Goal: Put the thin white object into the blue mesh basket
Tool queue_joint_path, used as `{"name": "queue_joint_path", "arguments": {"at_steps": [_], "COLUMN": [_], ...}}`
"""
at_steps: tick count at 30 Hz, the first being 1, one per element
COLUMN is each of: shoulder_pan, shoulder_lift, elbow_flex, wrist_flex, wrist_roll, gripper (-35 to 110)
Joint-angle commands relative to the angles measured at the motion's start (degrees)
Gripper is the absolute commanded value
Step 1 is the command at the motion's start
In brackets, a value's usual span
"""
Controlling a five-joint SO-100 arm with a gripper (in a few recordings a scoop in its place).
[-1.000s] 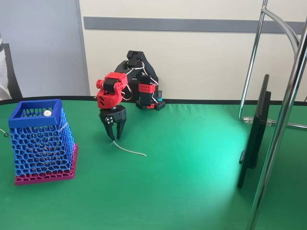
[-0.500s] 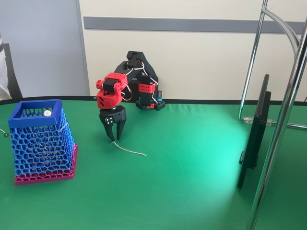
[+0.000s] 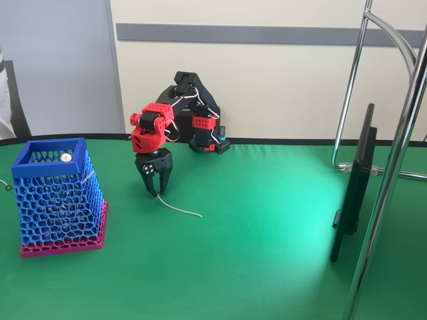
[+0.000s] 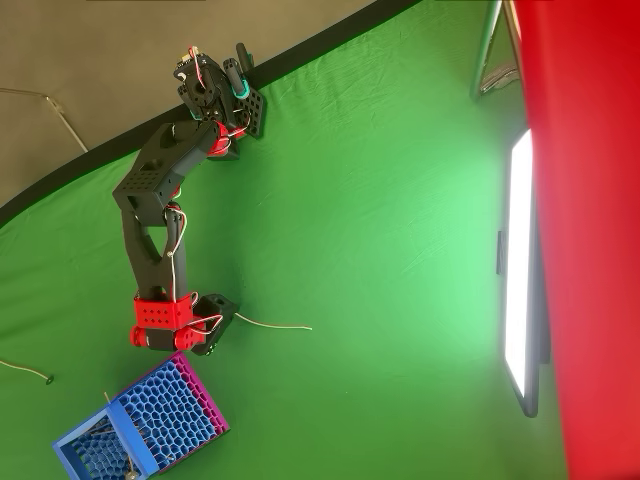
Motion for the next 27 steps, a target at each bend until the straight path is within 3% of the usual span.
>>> {"name": "queue_joint_path", "arguments": {"at_steps": [1,27], "shoulder_pan": [0.1,-0.1], "shoulder_lift": [0.1,0.4], "elbow_flex": [-0.8,1.2], "wrist_flex": [0.4,0.4], "wrist_roll": [-0.4,0.6], "gripper": [12,11]}}
